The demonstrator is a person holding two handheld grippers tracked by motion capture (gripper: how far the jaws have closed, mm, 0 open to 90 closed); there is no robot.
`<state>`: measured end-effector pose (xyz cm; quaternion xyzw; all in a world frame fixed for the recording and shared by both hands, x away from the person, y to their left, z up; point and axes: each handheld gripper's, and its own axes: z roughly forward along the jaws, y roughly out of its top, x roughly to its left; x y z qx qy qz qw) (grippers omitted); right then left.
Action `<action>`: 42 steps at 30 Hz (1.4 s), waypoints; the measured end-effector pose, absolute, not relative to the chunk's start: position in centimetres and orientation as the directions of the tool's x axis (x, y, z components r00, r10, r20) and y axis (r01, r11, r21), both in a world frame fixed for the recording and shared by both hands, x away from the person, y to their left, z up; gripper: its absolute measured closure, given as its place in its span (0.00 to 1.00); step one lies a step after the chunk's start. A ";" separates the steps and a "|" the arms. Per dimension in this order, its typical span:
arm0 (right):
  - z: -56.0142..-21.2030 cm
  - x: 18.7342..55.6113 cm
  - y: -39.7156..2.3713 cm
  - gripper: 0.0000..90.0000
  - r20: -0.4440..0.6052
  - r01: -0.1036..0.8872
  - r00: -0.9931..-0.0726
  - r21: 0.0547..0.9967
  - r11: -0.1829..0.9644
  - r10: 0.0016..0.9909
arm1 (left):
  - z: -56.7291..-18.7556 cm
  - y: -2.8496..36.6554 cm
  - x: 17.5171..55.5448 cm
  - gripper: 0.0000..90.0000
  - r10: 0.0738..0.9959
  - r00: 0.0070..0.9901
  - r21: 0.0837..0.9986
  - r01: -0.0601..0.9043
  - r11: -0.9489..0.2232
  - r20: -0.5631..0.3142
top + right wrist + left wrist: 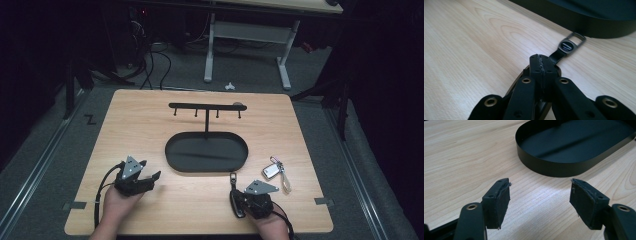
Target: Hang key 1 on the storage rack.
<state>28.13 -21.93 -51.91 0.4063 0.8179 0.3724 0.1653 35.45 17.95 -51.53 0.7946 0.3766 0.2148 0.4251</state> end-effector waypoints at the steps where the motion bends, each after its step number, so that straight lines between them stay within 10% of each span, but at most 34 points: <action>1: -51.9 28.1 -22.2 1.00 0.029 0.545 -0.608 0.742 0.391 0.793 | -51.5 18.0 35.4 0.37 0.781 0.624 0.837 0.415 -0.355 0.022; 42: -52.3 27.3 -25.1 1.00 0.050 0.628 -0.522 0.698 0.344 0.851 | -51.5 16.4 36.3 0.37 0.747 0.664 0.846 0.386 -0.367 0.021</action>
